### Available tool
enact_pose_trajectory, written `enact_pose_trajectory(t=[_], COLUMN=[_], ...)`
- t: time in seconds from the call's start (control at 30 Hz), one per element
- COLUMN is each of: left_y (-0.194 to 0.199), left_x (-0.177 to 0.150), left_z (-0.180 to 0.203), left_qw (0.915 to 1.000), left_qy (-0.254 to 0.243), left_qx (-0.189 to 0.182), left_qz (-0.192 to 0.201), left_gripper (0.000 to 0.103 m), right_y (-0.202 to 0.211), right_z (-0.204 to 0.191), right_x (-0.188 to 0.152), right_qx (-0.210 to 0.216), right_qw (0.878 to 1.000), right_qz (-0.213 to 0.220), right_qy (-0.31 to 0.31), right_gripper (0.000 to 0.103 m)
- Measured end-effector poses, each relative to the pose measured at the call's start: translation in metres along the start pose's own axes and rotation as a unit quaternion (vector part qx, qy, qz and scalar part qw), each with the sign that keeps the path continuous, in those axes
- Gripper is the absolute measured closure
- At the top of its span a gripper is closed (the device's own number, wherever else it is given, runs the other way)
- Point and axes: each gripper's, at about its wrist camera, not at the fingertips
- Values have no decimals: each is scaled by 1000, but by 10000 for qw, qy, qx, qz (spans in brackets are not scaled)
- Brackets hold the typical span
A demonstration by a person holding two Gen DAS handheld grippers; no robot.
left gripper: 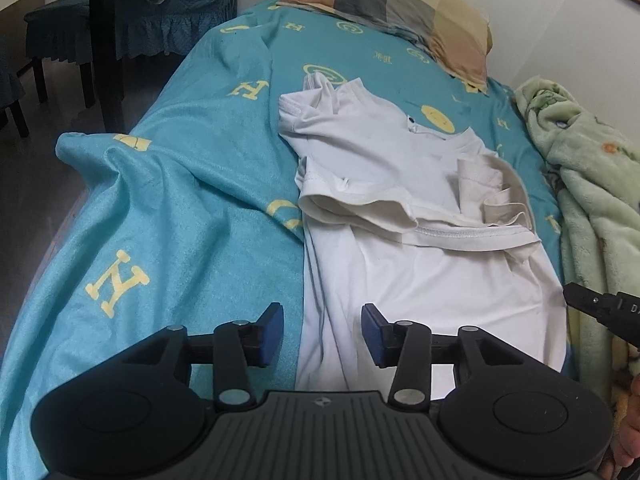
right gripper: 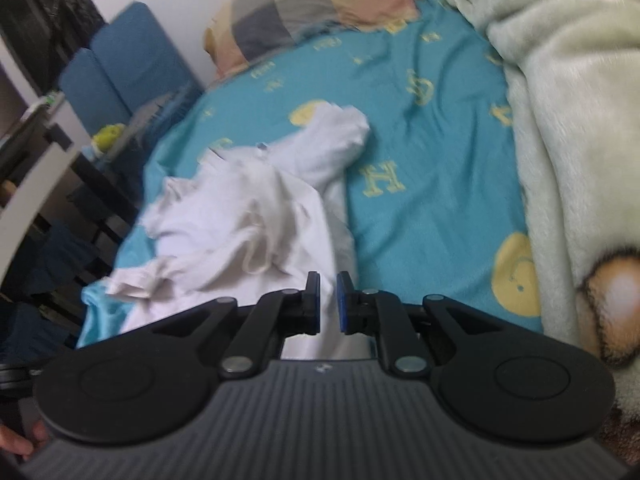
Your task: Fold clothes
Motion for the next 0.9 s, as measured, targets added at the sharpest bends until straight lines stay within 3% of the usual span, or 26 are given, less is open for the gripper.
enact_pose_trajectory(t=[0.13, 0.27, 0.33, 0.4, 0.5, 0.53, 0.57, 0.7, 0.83, 0.87, 0.9], left_y=[0, -5, -7, -12, -21, -24, -27, -32, -9, -3, 3], left_x=[2, 3, 4, 5, 5, 5, 5, 5, 4, 4, 4], left_z=[0, 1, 2, 1, 0, -1, -2, -3, -6, -7, -8], left_qw=[10000, 9999, 9998, 9999, 9999, 9999, 9999, 9998, 9974, 9963, 9950], left_qy=[37, 53, 58, 62, 64, 65, 66, 101, 488, 584, 681], left_qx=[-38, -106, -142, -137, -71, -49, -26, 2, -379, -474, -569], left_qz=[54, 92, 114, 81, -49, -92, -135, -189, -362, -405, -448], left_gripper=[53, 56, 59, 72, 81, 81, 81, 81, 78, 75, 65], right_y=[-9, -23, -27, -30, -34, -37, -39, -44, -19, -10, 0], right_z=[-5, -7, -9, -11, -12, -11, -10, -1, -4, -4, -4], right_x=[1, -2, -3, -3, -5, -5, -5, -4, -1, -1, -1], right_qx=[86, 57, 43, 51, 71, -61, -189, -226, -53, 18, 96], right_qw=[9998, 9992, 9991, 9991, 9985, 9980, 9974, 9978, 9996, 9998, 9997], right_qz=[-172, -346, -334, -268, -228, -263, -298, -402, -242, -199, -168], right_qy=[81, 172, 242, 318, 497, 563, 624, 471, 141, 18, -123], right_gripper=[86, 66, 66, 66, 70, 84, 88, 88, 85, 83, 83])
Point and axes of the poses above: each gripper's, at about its wrist camera, not at the fingertips, and y roughly against the way its jaws point, z to its right, x to its top, and after that the axes turned 3 degrees about x, right-handed
